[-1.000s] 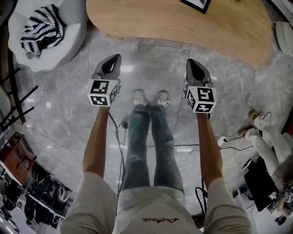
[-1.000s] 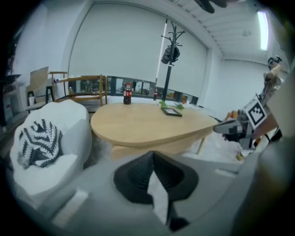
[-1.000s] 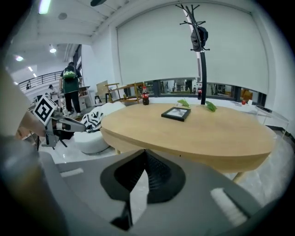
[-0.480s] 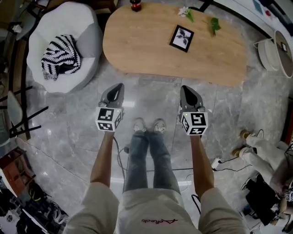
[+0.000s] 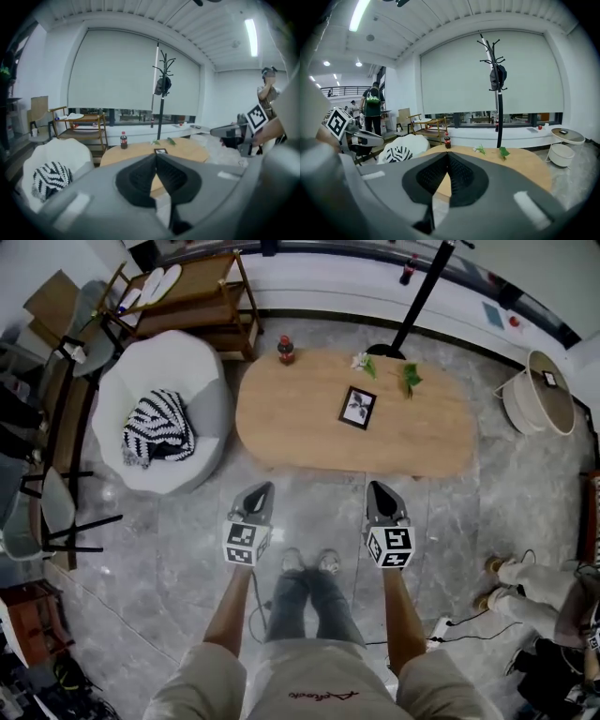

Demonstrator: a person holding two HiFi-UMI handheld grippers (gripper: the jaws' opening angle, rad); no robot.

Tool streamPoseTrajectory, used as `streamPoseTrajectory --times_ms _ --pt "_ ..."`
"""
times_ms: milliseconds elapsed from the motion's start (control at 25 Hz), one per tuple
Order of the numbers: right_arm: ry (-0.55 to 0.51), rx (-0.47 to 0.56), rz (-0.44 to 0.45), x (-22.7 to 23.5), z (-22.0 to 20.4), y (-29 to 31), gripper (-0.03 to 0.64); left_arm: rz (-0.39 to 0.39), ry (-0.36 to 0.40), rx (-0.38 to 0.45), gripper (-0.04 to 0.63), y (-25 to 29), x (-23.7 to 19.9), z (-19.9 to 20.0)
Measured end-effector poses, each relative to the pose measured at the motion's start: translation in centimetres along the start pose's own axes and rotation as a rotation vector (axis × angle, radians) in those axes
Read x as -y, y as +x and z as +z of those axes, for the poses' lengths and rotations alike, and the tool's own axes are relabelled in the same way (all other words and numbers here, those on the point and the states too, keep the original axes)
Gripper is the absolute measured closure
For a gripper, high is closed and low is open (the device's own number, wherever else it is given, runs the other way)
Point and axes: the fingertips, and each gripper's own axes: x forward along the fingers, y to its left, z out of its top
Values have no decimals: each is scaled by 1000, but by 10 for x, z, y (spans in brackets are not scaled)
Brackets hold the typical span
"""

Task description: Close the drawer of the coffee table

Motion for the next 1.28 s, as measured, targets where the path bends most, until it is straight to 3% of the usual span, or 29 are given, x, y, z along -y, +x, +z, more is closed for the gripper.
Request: streamPoseTrajectory --times_ms 600,1000,1280 --pt "-38 97 -30 -6 130 -92 612 46 19 126 594 -82 11 141" --pt "-55 170 -75 4 187 -123 612 72 41 199 593 -112 6 197" --pt "-56 190 -90 8 202 -131 612 75 60 221 594 -116 2 219"
